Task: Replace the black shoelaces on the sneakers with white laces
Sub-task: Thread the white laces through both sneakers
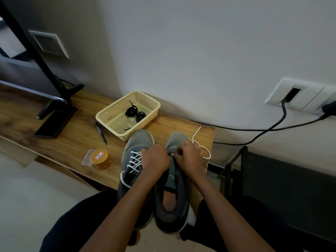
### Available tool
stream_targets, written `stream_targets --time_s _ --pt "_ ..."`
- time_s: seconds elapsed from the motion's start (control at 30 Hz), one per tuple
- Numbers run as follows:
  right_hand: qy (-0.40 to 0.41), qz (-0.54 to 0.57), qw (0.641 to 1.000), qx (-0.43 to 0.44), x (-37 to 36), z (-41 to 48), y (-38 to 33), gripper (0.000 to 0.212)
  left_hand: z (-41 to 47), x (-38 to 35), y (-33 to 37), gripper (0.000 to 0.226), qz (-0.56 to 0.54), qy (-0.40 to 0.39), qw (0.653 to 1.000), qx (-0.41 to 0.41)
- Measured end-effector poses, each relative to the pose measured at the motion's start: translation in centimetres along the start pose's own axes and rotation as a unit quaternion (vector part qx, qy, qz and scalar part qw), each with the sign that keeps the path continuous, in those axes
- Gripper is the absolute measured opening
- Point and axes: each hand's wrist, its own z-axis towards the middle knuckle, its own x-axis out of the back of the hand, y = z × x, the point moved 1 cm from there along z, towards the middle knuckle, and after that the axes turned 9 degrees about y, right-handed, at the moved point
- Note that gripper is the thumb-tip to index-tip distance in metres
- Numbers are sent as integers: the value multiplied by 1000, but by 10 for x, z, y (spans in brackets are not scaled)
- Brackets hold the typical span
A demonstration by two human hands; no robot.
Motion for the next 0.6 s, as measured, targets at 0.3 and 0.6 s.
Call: stream_targets --time_s 0.3,0.6 --pt "-13 -12 999 48 4 -1 -8 16 5 -5 -6 20 -67 -21 997 37" --pt "72 -109 983 125 -4 -3 -15 7 4 -3 -10 13 -106 -25 994 22"
